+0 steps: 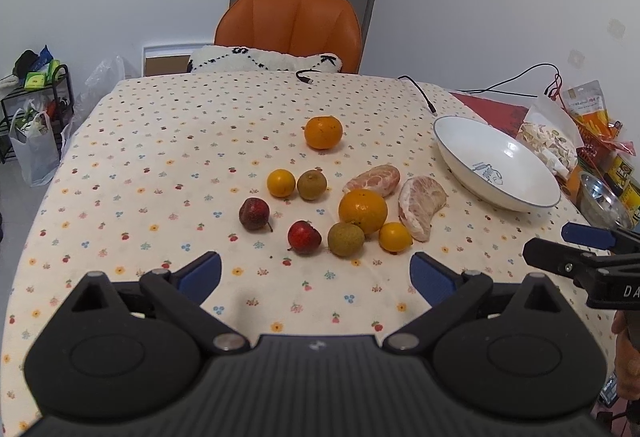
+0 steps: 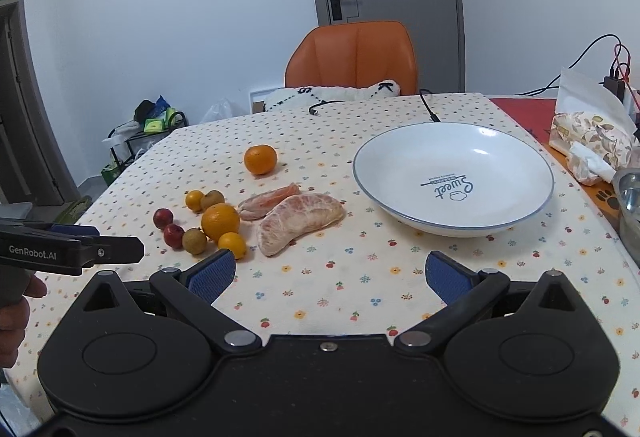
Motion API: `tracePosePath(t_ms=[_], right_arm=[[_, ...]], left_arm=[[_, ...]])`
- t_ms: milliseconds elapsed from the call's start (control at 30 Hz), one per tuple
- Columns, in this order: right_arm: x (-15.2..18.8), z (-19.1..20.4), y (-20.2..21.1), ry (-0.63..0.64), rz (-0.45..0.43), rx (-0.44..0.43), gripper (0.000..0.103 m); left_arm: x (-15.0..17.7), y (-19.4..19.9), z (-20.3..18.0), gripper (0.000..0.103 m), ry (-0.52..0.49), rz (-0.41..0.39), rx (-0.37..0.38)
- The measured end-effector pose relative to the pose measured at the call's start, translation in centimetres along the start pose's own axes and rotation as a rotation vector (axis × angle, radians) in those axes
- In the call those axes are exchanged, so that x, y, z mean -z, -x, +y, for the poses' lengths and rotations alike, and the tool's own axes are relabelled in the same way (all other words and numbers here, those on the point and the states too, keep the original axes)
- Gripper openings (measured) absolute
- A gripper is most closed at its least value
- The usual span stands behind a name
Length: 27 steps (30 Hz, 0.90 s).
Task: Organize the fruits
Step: 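Grasp the red cherry with the left tool while the right tool grasps the pomelo segment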
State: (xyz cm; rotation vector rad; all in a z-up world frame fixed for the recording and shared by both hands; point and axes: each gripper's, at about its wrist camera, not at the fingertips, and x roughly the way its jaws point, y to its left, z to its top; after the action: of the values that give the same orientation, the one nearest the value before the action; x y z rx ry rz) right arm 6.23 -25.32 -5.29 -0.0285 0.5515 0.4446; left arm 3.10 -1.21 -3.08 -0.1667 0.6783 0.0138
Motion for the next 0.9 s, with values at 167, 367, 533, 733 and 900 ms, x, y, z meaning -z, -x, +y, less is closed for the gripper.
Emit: tracePosePath(t_ms=[167, 367, 533, 733, 900], right_arm=[[0.0, -0.2, -1.2, -0.009, 0.023, -0.014, 0.103], [-0.1, 0.0, -2.2, -0.006, 0.039, -0.068, 0.102], [-0.1, 0.3, -3.2, -0.002, 0.061, -0.088, 0.092], [-0.3, 0.6, -4.2, 0.004, 0.074, -0.091, 0.086], [-0.4, 0.8, -5.2, 0.011, 0.084, -0.091, 0.084]], left_arm=[[0.0, -0.9, 0.0, 0.093, 0.008, -0.003, -0.003], [-0.1, -2.0, 0.5, 0.07, 0.034, -0.002, -0.01], [0.0, -2.9, 1.1, 0.056, 0.06, -0.004, -0.016], [0.0, -4.0, 1.7, 0.047, 0.078, -0.002, -0.021], [0.0, -4.6, 1.9, 0.044, 0.082, -0.009, -0.023]])
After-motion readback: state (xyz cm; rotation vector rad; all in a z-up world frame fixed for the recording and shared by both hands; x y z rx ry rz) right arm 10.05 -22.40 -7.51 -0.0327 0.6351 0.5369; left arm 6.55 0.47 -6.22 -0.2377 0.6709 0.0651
